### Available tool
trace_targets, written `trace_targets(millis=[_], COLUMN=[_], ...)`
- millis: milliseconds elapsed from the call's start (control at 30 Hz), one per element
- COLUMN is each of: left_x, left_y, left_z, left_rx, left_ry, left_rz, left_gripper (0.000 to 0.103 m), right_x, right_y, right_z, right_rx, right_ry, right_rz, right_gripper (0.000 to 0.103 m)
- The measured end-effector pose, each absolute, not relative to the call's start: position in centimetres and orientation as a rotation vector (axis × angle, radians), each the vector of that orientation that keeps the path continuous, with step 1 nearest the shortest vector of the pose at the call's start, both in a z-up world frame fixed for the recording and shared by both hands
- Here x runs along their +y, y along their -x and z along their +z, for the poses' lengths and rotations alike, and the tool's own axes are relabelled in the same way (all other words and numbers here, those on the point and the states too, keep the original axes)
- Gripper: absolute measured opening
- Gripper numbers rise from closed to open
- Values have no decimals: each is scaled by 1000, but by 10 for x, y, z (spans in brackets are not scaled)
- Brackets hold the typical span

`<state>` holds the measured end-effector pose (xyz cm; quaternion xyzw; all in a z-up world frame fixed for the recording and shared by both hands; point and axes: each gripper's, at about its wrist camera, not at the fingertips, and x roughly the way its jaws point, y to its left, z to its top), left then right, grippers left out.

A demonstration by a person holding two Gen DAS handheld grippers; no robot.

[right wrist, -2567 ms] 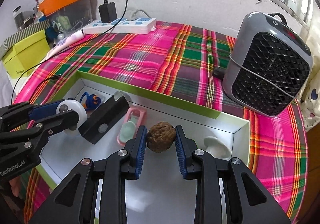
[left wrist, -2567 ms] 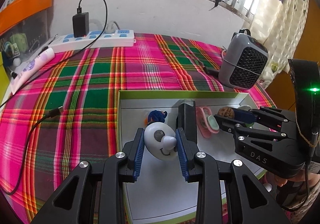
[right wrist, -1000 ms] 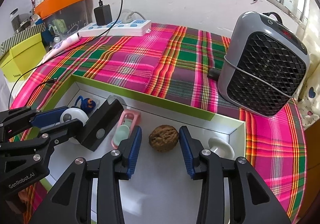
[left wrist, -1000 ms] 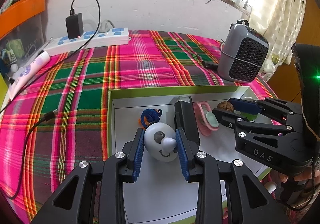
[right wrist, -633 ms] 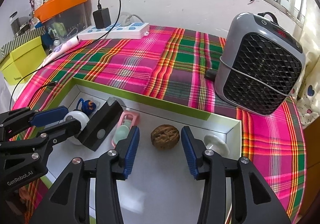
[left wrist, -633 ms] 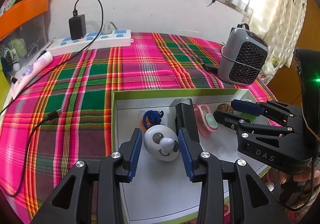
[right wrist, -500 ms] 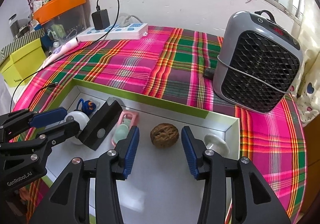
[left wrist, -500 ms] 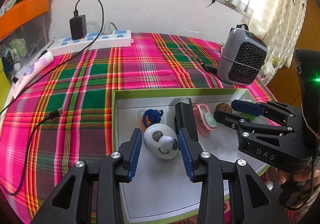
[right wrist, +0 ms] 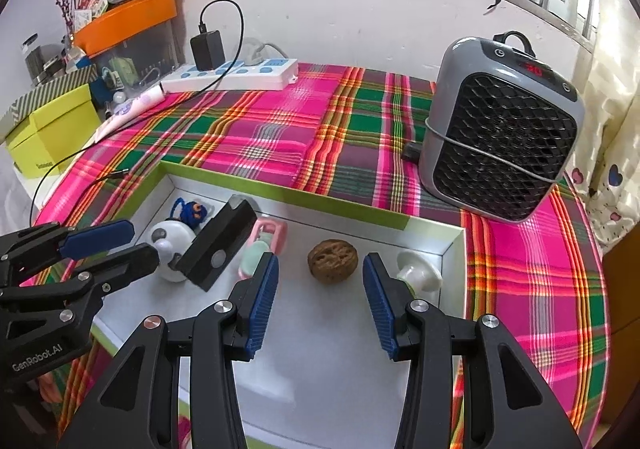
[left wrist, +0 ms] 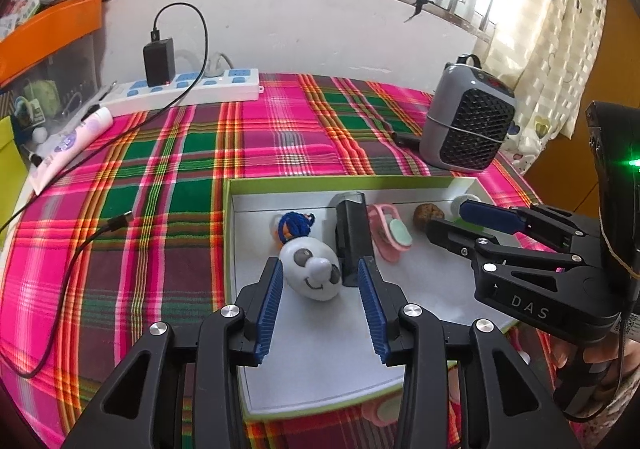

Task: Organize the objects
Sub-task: 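Lower the panda-face toy into the box and open the left gripper, then withdraw both grippers from the box toward the remaining items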

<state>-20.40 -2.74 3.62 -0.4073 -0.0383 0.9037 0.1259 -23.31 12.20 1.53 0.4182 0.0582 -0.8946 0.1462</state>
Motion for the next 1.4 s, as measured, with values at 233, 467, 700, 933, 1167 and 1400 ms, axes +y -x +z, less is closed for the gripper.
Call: trace_targets(millis=[233, 467, 700, 933, 1167, 1400], left_x=[-27, -24, -23, -20, -19, -16], left_y=[191, 176, 153, 132, 123, 121], left_z=[38, 42, 50, 51, 43, 33], left_rx=[-117, -107, -110, -92, -93, -80], left_ry=[1180, 1158, 1107, 1094, 1114, 1130], left_rz=[2630, 2631, 2631, 2602, 2572, 2533], left_gripper=[38, 38, 38, 38, 40, 41], right_x=[126, 132, 137, 144, 151, 163], right_y=[218, 203, 180, 157, 141, 125], right_z=[18, 22, 31, 33, 27, 19], right_rx=[142, 101, 74, 49, 40, 39], right_ry=[-1195, -1179, -1137, -1111, -1123, -1145], right_rz=[-2585, -2603, -2622, -2638, -2648, -2653], right_gripper=[45, 45, 45, 45, 45, 45])
